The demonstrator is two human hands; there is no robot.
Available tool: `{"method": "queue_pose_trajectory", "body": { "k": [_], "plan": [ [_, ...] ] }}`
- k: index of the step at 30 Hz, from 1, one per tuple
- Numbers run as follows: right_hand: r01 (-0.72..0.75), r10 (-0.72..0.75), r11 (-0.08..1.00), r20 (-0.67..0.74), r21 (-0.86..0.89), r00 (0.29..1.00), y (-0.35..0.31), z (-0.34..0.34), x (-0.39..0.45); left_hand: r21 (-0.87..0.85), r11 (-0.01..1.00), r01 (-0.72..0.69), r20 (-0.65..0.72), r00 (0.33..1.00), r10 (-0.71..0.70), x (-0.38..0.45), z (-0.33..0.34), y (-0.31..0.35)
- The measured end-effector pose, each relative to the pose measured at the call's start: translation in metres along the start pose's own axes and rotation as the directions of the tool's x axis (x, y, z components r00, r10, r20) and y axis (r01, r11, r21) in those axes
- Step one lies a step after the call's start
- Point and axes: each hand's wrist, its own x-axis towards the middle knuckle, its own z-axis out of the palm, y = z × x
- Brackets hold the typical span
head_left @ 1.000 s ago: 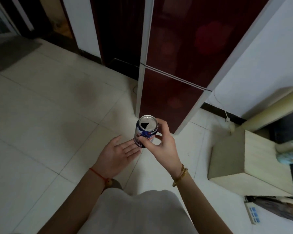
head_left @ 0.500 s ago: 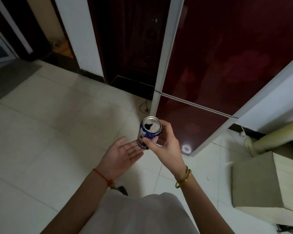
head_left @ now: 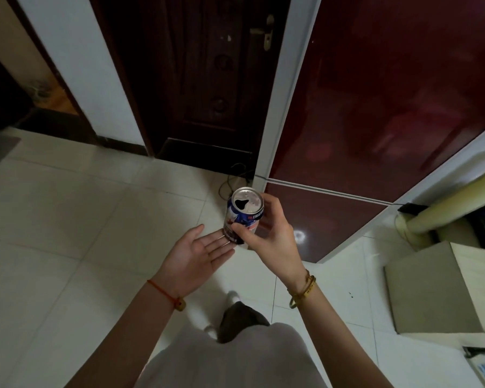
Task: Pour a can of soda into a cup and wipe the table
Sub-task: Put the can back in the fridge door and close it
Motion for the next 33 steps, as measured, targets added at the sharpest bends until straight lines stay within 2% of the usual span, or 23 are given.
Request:
{"method": "queue_pose_trajectory", "body": {
  "k": [4,7,9,11,13,16,19,23,27,29,31,33],
  "plan": [
    [-0.016,0.016,1.0,-0.029,0.002,0.999,0.0,0.004,0.036,0.071,0.997,-0.01,0.009,1.0,0.01,0.028,0.008,0.028],
    [-0.008,0.008,1.0,-0.062,-0.003,0.998,-0.003,0.007,0.068,0.303,0.94,-0.157,0.064,0.987,0.144,0.05,0.017,0.049],
    [0.002,-0.003,1.0,-0.072,-0.004,0.997,-0.006,0.007,0.09,0.462,0.839,-0.286,0.094,0.957,0.274,0.063,0.023,0.063],
    [0.031,-0.032,0.999,-0.073,-0.011,0.997,-0.011,0.006,0.112,0.643,0.643,-0.416,0.15,0.892,0.427,0.075,0.032,0.079],
    [0.066,-0.067,0.998,-0.069,-0.021,0.995,-0.017,0.006,0.133,0.718,0.486,-0.498,0.253,0.837,0.484,0.09,0.042,0.095],
    [0.118,-0.119,0.993,-0.056,-0.03,0.991,-0.026,0.004,0.16,0.771,0.369,-0.519,0.266,0.789,0.553,0.109,0.059,0.115],
    [0.152,-0.154,0.987,-0.041,-0.051,0.987,-0.033,0.003,0.183,0.806,0.248,-0.538,0.27,0.707,0.654,0.122,0.069,0.131],
    [0.159,-0.16,0.985,-0.02,-0.067,0.987,-0.04,0.005,0.205,0.775,0.201,-0.599,0.309,0.637,0.706,0.135,0.076,0.15],
    [0.17,-0.164,0.977,0.057,-0.13,0.985,-0.043,0.003,0.224,0.766,0.191,-0.614,0.303,0.606,0.735,0.148,0.077,0.17],
    [0.191,-0.186,0.959,0.043,-0.21,0.982,-0.044,-0.001,0.233,0.763,0.193,-0.617,0.307,0.608,0.732,0.153,0.077,0.181],
    [0.238,-0.265,0.912,-0.039,-0.333,0.963,-0.046,-0.005,0.243,0.757,0.209,-0.619,0.314,0.625,0.715,0.158,0.078,0.193],
    [0.298,-0.397,0.793,-0.079,-0.532,0.914,-0.045,-0.01,0.256,0.755,0.213,-0.621,0.317,0.629,0.71,0.162,0.078,0.202]
  ]
}}
